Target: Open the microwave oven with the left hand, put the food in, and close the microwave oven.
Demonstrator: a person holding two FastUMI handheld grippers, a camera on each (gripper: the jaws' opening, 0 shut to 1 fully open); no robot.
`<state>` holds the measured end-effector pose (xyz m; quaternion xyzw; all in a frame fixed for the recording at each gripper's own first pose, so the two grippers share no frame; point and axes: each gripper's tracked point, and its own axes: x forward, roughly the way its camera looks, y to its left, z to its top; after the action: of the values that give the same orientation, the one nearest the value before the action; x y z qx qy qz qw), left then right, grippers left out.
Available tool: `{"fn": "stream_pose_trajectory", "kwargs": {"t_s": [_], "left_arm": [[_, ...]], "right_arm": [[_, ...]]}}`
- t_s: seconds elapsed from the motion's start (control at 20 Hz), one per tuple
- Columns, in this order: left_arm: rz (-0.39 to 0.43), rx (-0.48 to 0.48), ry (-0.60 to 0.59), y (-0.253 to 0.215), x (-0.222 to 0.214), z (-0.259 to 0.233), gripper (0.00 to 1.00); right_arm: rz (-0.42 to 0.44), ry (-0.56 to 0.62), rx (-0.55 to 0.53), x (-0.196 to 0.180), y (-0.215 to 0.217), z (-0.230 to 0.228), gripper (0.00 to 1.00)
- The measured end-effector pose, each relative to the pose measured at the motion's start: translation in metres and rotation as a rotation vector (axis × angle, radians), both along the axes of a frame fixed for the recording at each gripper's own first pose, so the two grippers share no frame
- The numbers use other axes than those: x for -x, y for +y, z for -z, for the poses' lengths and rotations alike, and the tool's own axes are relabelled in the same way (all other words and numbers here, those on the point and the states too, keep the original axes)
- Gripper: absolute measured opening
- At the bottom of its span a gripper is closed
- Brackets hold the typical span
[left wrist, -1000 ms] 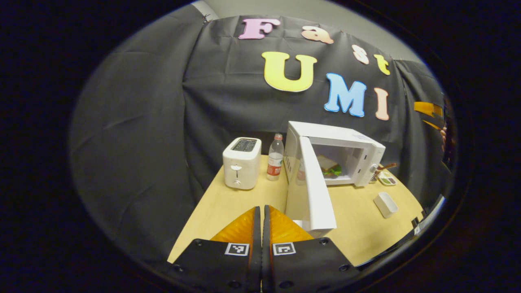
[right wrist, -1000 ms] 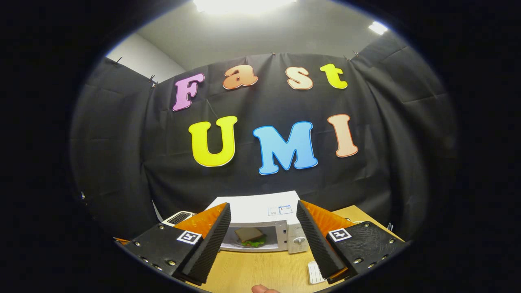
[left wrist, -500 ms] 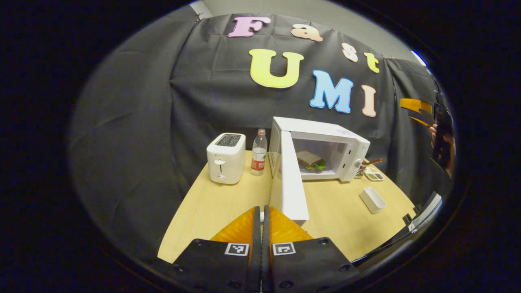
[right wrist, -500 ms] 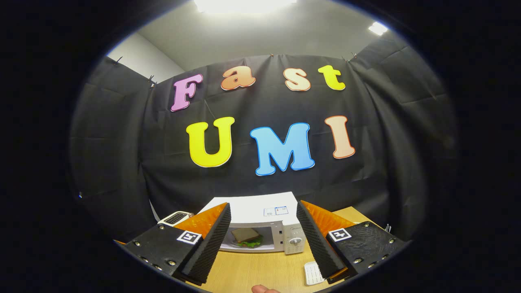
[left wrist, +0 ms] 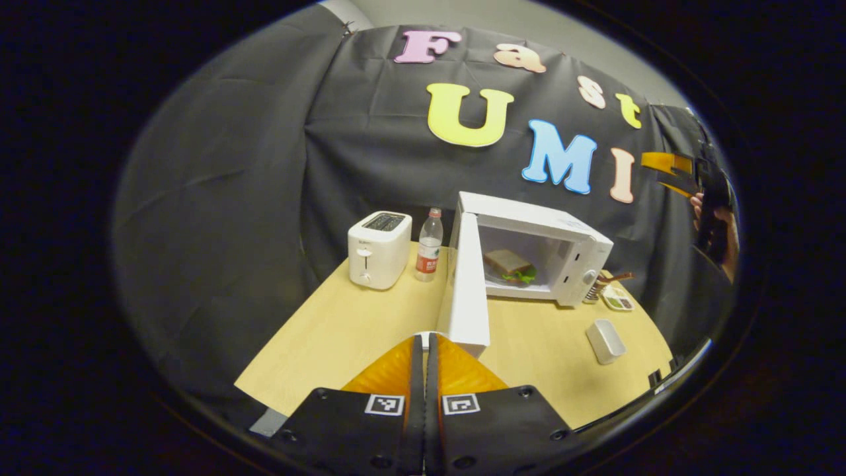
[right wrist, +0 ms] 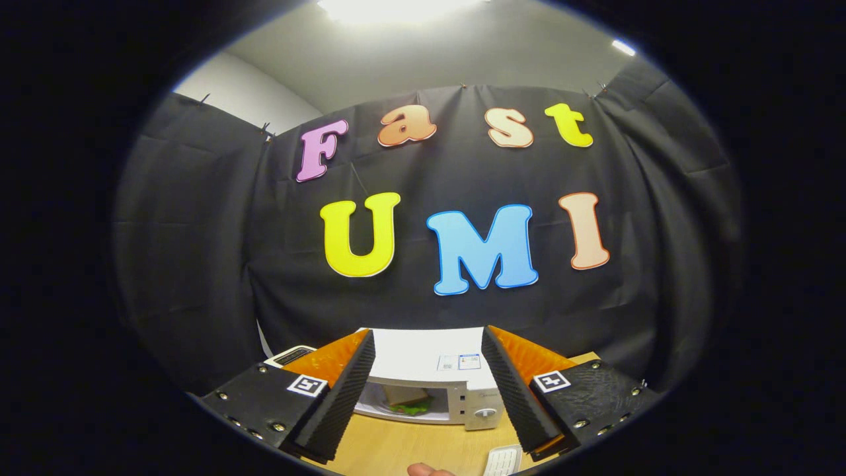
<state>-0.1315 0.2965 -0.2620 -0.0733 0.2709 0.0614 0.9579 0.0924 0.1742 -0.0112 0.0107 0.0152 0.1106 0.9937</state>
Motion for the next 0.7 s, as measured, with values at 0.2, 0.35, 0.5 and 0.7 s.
{"fn": "stream_pose_trajectory", "kwargs": {"t_s": [0.2, 0.35, 0.5, 0.7], "left_arm": [[-0.008, 0.018, 0.002, -0.034, -0.006, 0.001, 0.07], [0.019, 0.015, -0.007, -0.060, -0.021, 0.000, 0.07], [0.065, 0.038, -0.009, -0.091, -0.041, -0.001, 0.07], [0.154, 0.050, -0.007, -0.132, -0.072, 0.006, 0.07]], "right_arm": [[-0.055, 0.015, 0.002, -0.015, 0.007, 0.007, 0.98], [-0.091, 0.022, 0.005, -0.023, 0.011, 0.011, 0.98], [-0.101, 0.025, 0.007, -0.030, 0.009, 0.013, 0.98], [-0.082, 0.042, 0.004, -0.036, -0.011, 0.018, 0.98]]}}
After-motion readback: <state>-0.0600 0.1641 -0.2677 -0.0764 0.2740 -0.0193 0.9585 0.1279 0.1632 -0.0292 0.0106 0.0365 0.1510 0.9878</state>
